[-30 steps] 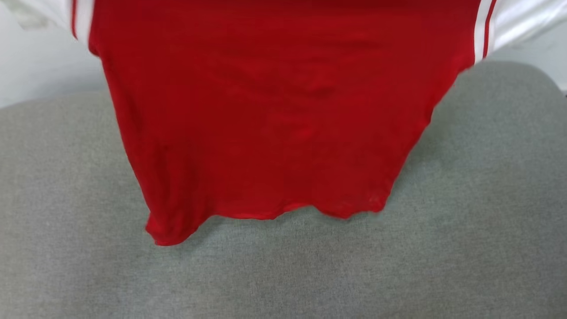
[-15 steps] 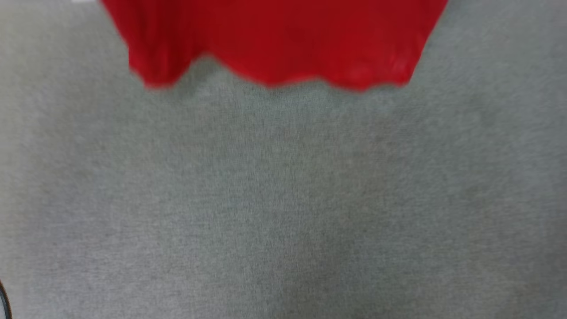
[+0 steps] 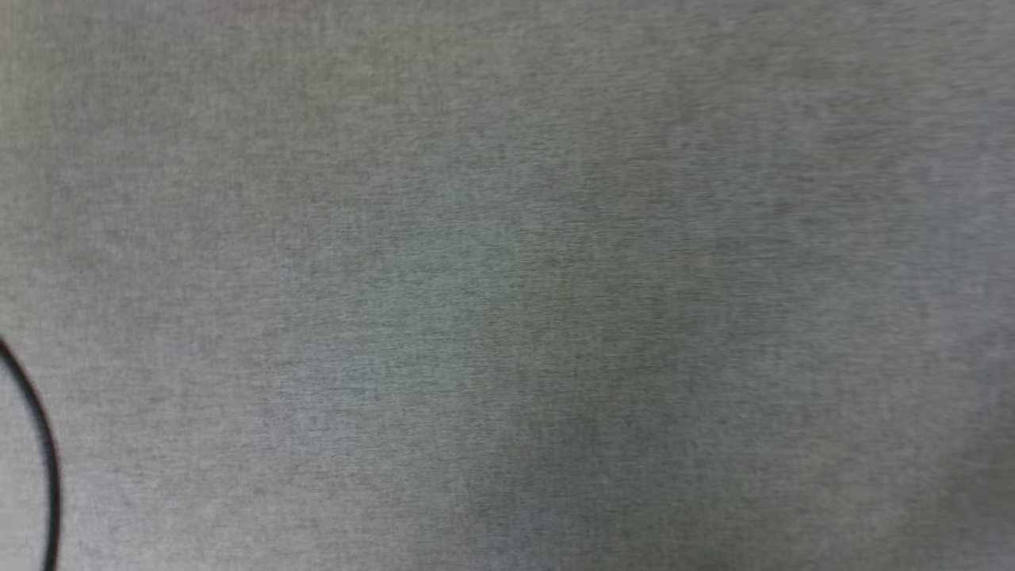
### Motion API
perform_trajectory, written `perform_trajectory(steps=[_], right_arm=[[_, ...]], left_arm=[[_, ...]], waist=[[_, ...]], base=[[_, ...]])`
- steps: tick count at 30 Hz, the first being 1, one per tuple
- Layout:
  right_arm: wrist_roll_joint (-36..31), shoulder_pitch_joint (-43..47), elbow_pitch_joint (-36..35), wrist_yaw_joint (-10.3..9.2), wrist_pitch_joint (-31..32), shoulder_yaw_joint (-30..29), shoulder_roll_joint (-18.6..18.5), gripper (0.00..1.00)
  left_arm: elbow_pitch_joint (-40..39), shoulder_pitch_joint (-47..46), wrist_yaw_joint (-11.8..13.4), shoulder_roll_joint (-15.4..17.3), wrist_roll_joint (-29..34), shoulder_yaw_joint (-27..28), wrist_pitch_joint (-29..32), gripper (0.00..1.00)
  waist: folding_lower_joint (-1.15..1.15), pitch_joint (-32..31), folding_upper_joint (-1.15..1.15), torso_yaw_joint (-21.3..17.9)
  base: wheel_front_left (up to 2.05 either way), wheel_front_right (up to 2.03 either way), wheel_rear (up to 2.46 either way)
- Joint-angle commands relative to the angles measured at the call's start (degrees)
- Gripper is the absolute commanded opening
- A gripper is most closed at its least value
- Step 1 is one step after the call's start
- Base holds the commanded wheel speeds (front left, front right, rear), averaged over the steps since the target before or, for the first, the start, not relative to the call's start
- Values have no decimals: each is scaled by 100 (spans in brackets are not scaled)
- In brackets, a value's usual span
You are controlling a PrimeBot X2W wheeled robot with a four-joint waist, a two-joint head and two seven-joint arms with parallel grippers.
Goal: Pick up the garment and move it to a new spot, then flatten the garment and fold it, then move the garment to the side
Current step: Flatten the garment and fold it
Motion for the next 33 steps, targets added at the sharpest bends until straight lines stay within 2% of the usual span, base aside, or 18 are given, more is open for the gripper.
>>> perform_trajectory(steps=[1,6,9,15,22,27,30,33], right_arm=[[-43,73,180,-11,-137,32,98,0],[2,541,555,-11,-437,173,214,0],[82,865,674,-10,-535,290,275,0],[532,2056,786,-10,-762,671,252,0],[1559,4052,314,-10,-639,1270,-15,0],[2126,5487,-185,-10,-392,1616,-499,0],[2255,6166,-401,-11,-398,1726,-815,0],[2031,6709,-548,-12,-535,1953,-1158,0]], left_arm=[[213,55,-55,-72,11,-71,-138,0],[606,664,-162,-416,-43,-370,-385,0],[619,1075,-187,-512,-44,-504,-442,0],[497,2484,-210,-755,-160,-862,-505,0],[138,4493,-216,-638,-398,-1179,-517,0],[-137,5930,-216,-444,-662,-1387,-457,0],[-369,6644,-134,-290,-758,-1493,-341,0],[-534,7254,48,-79,-635,-1672,-266,0]], waist=[[-1,122,0,139],[-1,-1,0,219],[-1,-124,0,237],[-1,-703,0,243],[-1,-1624,0,206],[-1,-2210,0,161],[-1,-2477,0,141],[-1,-2669,0,127]], base=[[0,0,0],[0,0,0],[0,0,0],[0,0,0],[0,0,0],[0,0,0],[0,0,0],[0,0,0]])
